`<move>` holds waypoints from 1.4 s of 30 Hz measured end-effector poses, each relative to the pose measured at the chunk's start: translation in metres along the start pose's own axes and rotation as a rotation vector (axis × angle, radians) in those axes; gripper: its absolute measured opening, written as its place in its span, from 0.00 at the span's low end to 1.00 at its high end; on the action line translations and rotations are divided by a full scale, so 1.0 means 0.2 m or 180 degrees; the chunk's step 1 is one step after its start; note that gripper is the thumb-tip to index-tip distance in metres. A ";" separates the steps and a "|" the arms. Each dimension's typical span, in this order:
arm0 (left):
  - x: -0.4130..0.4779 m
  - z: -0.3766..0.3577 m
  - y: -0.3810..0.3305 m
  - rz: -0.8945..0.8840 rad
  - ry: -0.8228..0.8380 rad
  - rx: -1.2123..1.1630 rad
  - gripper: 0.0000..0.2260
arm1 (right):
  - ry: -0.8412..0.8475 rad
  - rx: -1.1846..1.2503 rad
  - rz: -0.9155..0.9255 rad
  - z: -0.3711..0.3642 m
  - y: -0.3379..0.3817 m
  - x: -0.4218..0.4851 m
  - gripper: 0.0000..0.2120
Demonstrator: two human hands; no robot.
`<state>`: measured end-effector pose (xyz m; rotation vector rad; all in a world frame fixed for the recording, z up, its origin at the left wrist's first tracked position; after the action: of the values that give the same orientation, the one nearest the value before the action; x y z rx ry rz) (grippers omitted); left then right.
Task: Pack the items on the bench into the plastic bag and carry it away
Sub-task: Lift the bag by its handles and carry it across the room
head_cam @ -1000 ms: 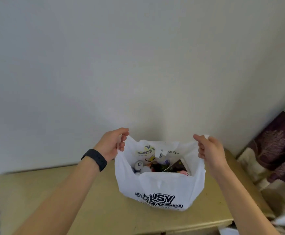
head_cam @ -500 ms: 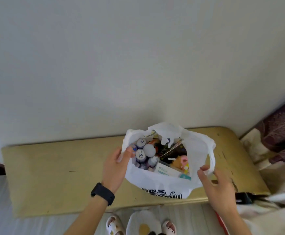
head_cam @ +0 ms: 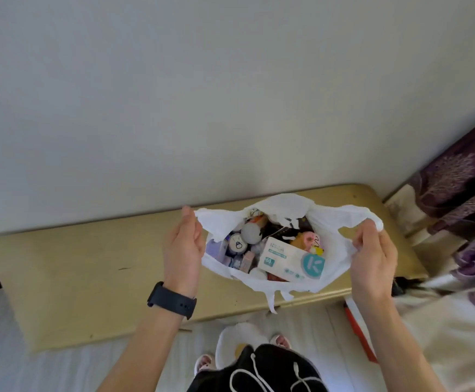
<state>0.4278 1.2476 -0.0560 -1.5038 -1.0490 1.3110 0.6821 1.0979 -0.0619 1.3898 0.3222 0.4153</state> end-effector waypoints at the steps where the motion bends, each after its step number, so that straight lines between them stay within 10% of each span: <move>1: 0.02 -0.01 -0.03 0.0044 0.0157 0.0028 0.23 | 0.0034 -0.0028 0.0048 -0.04 0.03 -0.02 0.17; 8: 0.08 0.04 -0.07 -0.0162 0.0442 0.0358 0.24 | 0.0397 -0.0836 0.0598 -0.32 0.08 -0.32 0.22; 17: -0.18 0.35 0.39 0.1368 0.0402 -0.0643 0.16 | -0.0408 0.0073 -0.0426 -0.11 -0.16 -0.70 0.18; 42: -1.57 1.12 0.88 0.1698 -0.0589 0.0230 0.13 | 0.1096 -0.0540 -0.1022 0.53 -0.49 -1.65 0.18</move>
<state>0.1843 0.9147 -0.1568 -1.6972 -0.7197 1.8641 0.4482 0.8391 -0.1499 1.0743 0.7635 0.4040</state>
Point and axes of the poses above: each hand's wrist, its own x-axis towards the middle knuckle, its own z-axis out of the back of the hand, y = z × x, the point moved 4 cm from there along x, towards the middle knuckle, and after that the axes turned 5 degrees about z, right-handed, at the moved point
